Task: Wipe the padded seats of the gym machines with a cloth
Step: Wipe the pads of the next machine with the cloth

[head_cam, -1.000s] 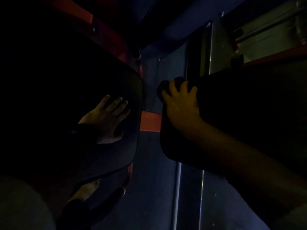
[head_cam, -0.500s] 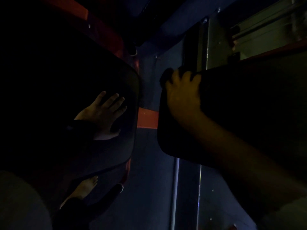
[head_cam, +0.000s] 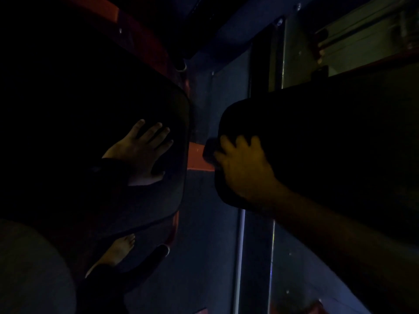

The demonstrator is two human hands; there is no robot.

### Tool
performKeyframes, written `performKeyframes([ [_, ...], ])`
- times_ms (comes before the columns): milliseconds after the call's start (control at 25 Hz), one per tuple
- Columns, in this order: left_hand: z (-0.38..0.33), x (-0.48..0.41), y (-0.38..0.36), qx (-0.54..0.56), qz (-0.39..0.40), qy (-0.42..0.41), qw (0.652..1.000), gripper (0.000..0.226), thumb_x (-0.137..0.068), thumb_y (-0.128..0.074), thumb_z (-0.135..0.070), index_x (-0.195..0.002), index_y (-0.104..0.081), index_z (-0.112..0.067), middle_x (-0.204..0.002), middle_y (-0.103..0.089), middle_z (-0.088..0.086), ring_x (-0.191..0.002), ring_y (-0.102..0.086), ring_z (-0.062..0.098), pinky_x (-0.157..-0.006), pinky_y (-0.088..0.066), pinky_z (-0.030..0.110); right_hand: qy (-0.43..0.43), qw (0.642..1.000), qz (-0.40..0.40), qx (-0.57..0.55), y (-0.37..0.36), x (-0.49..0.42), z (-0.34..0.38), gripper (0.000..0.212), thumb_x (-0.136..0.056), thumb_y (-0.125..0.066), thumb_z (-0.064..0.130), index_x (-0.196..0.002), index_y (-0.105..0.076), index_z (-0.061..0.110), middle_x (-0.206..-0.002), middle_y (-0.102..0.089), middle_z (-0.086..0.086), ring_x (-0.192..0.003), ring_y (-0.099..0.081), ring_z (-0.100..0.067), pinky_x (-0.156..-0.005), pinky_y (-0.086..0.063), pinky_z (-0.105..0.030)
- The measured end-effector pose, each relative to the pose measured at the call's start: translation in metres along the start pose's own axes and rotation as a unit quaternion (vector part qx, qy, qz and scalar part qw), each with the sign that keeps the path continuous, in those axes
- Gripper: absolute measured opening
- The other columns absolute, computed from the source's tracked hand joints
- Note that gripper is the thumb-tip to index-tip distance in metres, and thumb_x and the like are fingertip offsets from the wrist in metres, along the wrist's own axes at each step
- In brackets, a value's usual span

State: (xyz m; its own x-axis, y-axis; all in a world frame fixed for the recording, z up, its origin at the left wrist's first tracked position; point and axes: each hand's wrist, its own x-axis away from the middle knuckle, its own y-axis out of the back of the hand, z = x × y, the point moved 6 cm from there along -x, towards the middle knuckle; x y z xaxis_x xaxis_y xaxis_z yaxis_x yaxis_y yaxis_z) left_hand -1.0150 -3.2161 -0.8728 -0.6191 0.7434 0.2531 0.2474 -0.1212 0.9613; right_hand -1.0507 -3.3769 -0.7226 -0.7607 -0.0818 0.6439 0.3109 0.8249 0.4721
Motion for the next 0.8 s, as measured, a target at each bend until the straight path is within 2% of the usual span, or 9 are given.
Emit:
performKeyframes([
  [80,0.000,0.000,0.001,0.003,-0.004,-0.001,1.000,0.092,-0.089,-0.029,-0.076,-0.163,-0.008,-0.025,-0.171,0.002,0.008,-0.157,0.005,0.027,-0.122,0.006,0.056,-0.051,0.999,-0.006,-0.008,0.009,-0.003,-0.010,0.053,-0.102,-0.037,0.036,-0.153,-0.035,0.021,-0.162,-0.021,-0.018,-0.130,-0.038,-0.043,-0.106,-0.029,-0.056],
  [160,0.000,0.001,0.003,0.000,-0.016,0.001,1.000,0.092,-0.089,-0.030,-0.076,-0.163,-0.011,-0.024,-0.171,-0.001,0.008,-0.157,0.002,0.028,-0.122,0.004,0.056,0.077,0.993,0.015,0.085,-0.006,0.024,0.042,0.057,-0.104,-0.035,0.037,-0.157,-0.030,0.016,-0.163,-0.015,-0.022,-0.136,-0.030,-0.049,-0.109,-0.024,-0.064],
  [240,-0.001,0.002,0.003,-0.005,-0.017,-0.001,1.000,0.092,-0.089,-0.031,-0.076,-0.163,-0.011,-0.024,-0.171,-0.001,0.008,-0.157,0.002,0.028,-0.122,0.004,0.056,0.175,0.979,0.062,0.081,-0.012,0.036,0.053,0.055,-0.105,-0.035,0.039,-0.156,-0.031,0.020,-0.164,-0.013,-0.020,-0.138,-0.028,-0.048,-0.111,-0.024,-0.064],
  [360,0.000,0.000,-0.002,0.002,-0.013,0.000,1.000,0.092,-0.089,-0.030,-0.076,-0.163,-0.010,-0.025,-0.171,-0.001,0.007,-0.157,0.003,0.027,-0.121,0.007,0.055,0.010,1.000,0.011,0.001,0.008,0.005,-0.004,0.050,-0.101,-0.039,0.035,-0.150,-0.041,0.025,-0.163,-0.020,-0.016,-0.133,-0.034,-0.044,-0.107,-0.028,-0.060],
  [440,0.001,-0.002,-0.001,0.003,-0.022,0.000,1.000,0.092,-0.088,-0.031,-0.076,-0.162,-0.012,-0.025,-0.171,-0.003,0.006,-0.157,0.001,0.027,-0.121,0.007,0.055,0.055,0.997,0.013,0.061,-0.003,0.019,0.023,0.050,-0.104,-0.037,0.034,-0.152,-0.040,0.020,-0.162,-0.018,-0.020,-0.134,-0.031,-0.048,-0.108,-0.025,-0.066],
  [520,0.000,-0.001,0.000,0.000,-0.026,-0.002,1.000,0.093,-0.087,-0.033,-0.077,-0.162,-0.016,-0.025,-0.171,-0.006,0.007,-0.156,-0.002,0.027,-0.121,0.004,0.055,0.191,0.975,0.039,0.104,-0.013,0.045,0.062,0.048,-0.105,-0.037,0.035,-0.151,-0.041,0.020,-0.161,-0.018,-0.021,-0.135,-0.030,-0.049,-0.109,-0.024,-0.067],
  [560,0.000,0.000,-0.001,-0.002,-0.025,-0.002,1.000,0.093,-0.086,-0.033,-0.077,-0.162,-0.017,-0.025,-0.170,-0.007,0.007,-0.156,-0.004,0.028,-0.121,0.003,0.056,0.199,0.974,0.050,0.092,-0.016,0.045,0.058,0.047,-0.105,-0.038,0.035,-0.149,-0.043,0.022,-0.161,-0.021,-0.020,-0.134,-0.032,-0.046,-0.109,-0.025,-0.064],
  [680,0.000,-0.001,-0.003,-0.005,-0.032,-0.006,0.999,0.093,-0.086,-0.032,-0.078,-0.162,-0.019,-0.025,-0.170,-0.010,0.007,-0.156,-0.006,0.028,-0.121,0.000,0.056,0.047,0.999,0.005,-0.002,0.001,0.019,0.015,0.047,-0.101,-0.043,0.036,-0.147,-0.045,0.023,-0.158,-0.028,-0.015,-0.128,-0.040,-0.041,-0.105,-0.026,-0.059],
  [800,0.000,-0.001,-0.002,-0.023,-0.034,-0.004,0.999,0.093,-0.086,-0.030,-0.077,-0.162,-0.017,-0.024,-0.170,-0.007,0.007,-0.156,-0.005,0.028,-0.121,0.000,0.057,0.166,0.981,0.014,0.097,-0.024,0.061,0.075,0.046,-0.102,-0.038,0.032,-0.144,-0.053,0.018,-0.157,-0.029,-0.023,-0.127,-0.039,-0.050,-0.105,-0.028,-0.067],
])
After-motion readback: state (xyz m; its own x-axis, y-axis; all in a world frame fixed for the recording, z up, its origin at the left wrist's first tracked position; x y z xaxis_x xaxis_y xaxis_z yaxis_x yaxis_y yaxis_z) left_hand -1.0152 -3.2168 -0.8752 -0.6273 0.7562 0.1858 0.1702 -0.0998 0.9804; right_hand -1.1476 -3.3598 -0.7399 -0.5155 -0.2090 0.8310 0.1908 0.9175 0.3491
